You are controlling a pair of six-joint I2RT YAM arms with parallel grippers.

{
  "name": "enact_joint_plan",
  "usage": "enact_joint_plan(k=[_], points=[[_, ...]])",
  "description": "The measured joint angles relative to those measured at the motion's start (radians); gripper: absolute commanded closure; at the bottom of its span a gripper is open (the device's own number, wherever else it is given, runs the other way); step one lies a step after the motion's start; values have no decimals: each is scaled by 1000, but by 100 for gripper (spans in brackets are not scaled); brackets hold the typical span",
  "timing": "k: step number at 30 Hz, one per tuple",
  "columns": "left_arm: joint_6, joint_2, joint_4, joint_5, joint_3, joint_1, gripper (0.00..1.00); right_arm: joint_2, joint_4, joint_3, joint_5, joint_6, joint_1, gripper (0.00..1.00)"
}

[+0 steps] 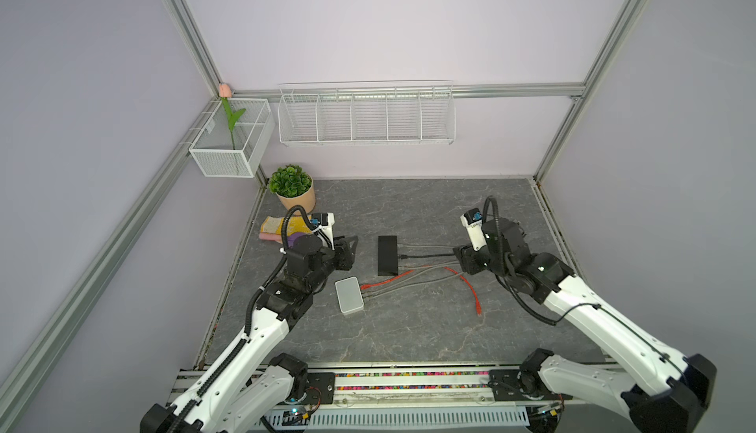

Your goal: Insert the plug into the switch port

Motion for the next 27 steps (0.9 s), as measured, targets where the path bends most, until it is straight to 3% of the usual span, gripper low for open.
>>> enact_joint_plan(k=[12,19,27], points=[[73,-133,-82,-227,15,0,56,-270,51,-76,252,-46,-7,37],[121,-142,-93,-384,16,0,56,-414,103,-221,385,-69,-14,40],[161,-140,-49,-478,-41,0,56,-532,166,-381,483,-79,-16,38]])
